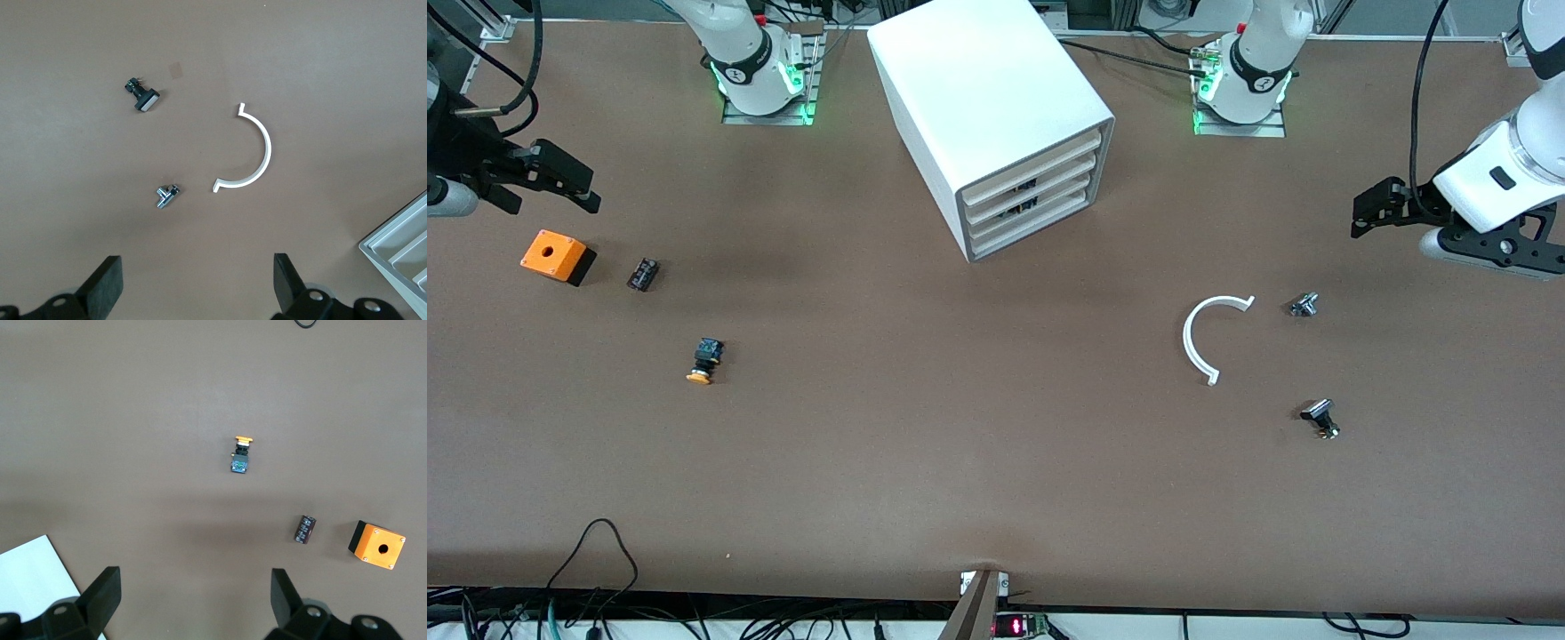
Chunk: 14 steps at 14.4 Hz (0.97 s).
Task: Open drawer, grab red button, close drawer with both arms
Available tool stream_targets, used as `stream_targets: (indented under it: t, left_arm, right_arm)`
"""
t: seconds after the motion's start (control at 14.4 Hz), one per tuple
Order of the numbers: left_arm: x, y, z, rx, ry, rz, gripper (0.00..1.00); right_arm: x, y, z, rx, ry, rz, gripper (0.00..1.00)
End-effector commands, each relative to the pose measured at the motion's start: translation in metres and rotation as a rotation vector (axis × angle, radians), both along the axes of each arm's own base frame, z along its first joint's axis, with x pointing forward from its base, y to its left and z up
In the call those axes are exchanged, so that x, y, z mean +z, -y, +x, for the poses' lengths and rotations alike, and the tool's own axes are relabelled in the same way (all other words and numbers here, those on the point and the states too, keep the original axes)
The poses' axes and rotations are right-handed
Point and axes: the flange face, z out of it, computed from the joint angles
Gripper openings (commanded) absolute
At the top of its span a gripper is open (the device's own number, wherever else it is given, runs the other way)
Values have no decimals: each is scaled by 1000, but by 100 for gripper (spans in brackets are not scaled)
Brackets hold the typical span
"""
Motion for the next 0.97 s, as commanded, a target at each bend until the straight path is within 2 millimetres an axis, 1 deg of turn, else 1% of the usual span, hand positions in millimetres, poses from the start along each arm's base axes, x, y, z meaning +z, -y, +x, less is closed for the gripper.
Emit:
stream_targets:
  t: [0.0, 0.28, 0.35, 0.49, 0.69, 0.9]
  left_arm:
    - [6, 3, 4, 8, -5, -18, 99]
    - [6, 3, 4, 11, -6, -18, 99]
    - [7, 3, 3, 11, -4, -18, 99]
    - [6, 3, 4, 11, -6, -18, 99]
    - [6, 3, 3, 11, -7, -18, 99]
    - [6, 4, 3, 13, -7, -20, 99]
  right_arm:
    - [5, -2, -1, 1, 15, 14, 99]
    - [3, -2, 0, 11, 13, 11, 99]
    - [-4, -1, 2, 18, -2, 10, 99]
    - [-30, 1, 10, 23, -66, 2, 99]
    - [-49, 1, 15, 27, -85, -17, 99]
    - [-79, -5, 28, 38, -129, -7, 99]
